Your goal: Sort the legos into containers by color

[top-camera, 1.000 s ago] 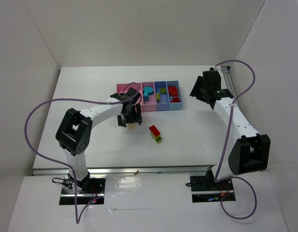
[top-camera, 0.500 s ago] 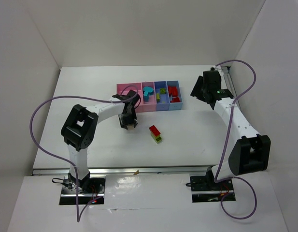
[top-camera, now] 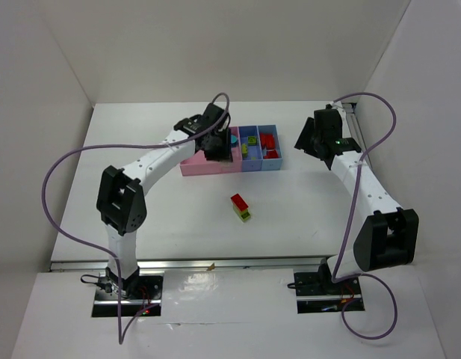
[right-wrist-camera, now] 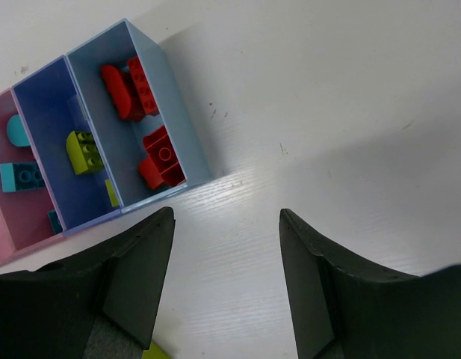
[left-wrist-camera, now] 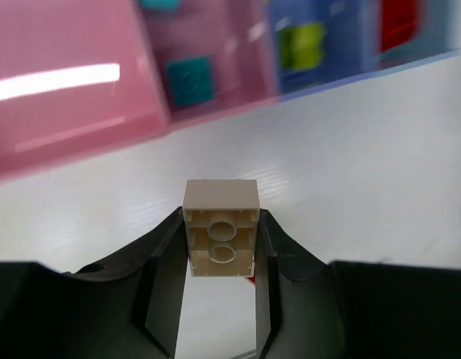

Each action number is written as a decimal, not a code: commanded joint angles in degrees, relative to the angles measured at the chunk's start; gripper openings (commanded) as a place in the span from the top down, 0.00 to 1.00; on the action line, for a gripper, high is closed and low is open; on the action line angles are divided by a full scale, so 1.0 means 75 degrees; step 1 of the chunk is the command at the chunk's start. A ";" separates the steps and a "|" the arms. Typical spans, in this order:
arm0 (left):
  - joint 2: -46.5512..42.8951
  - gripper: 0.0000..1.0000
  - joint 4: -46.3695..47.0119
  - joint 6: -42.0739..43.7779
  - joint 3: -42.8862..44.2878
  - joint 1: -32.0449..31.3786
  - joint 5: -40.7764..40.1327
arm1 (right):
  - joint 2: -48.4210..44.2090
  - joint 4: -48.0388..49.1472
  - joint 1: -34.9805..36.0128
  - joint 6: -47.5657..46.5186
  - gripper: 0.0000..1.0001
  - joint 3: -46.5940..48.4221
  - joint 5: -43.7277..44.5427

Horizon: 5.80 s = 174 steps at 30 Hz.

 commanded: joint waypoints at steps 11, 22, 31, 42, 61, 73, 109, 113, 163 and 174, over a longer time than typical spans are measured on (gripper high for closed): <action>0.1765 0.72 0.0455 0.0688 0.3385 0.0107 0.0639 | -0.0617 -0.0056 0.0057 -0.0082 0.34 -0.0095 0.0513; 0.2222 0.77 0.1029 0.0410 0.3689 0.0471 0.2959 | -0.0395 0.0014 0.0057 -0.0012 0.34 -0.0096 0.0361; 0.1016 0.77 0.1159 0.0126 0.1441 0.1794 0.1297 | -0.0465 -0.0056 0.0057 -0.0094 0.34 -0.0096 0.0572; 0.1250 0.00 0.0151 0.0980 0.2341 0.1573 0.1307 | 0.0004 0.0003 0.0372 -0.0784 0.33 0.0068 -0.0751; -0.0403 0.00 -0.0846 -0.1513 -0.0505 -0.1251 0.0193 | -0.0559 -0.0103 0.0772 -0.0130 0.33 -0.0658 0.0314; 0.0347 0.08 -0.0576 -0.2335 -0.0576 -0.1404 0.0803 | -0.0946 -0.0103 0.0772 -0.0212 0.33 -0.0869 0.0314; 0.0065 0.48 -0.1056 -0.1867 -0.0776 -0.1475 0.0533 | -0.1039 -0.0033 0.0701 -0.0282 0.33 -0.1010 0.0385; 0.0136 0.33 -0.1150 -0.1703 -0.0379 -0.1662 0.0615 | -0.1039 -0.0033 0.0701 -0.0212 0.33 -0.1010 0.0314; -0.1161 1.00 -0.0404 0.0248 0.0679 -0.0070 0.2695 | -0.1650 -0.0104 0.0549 -0.1369 0.30 -0.1140 -0.3445; -0.2231 1.00 0.3042 0.1322 -0.0645 0.1583 0.8018 | -0.0804 0.2504 0.0397 -0.0300 0.21 0.0293 -0.8742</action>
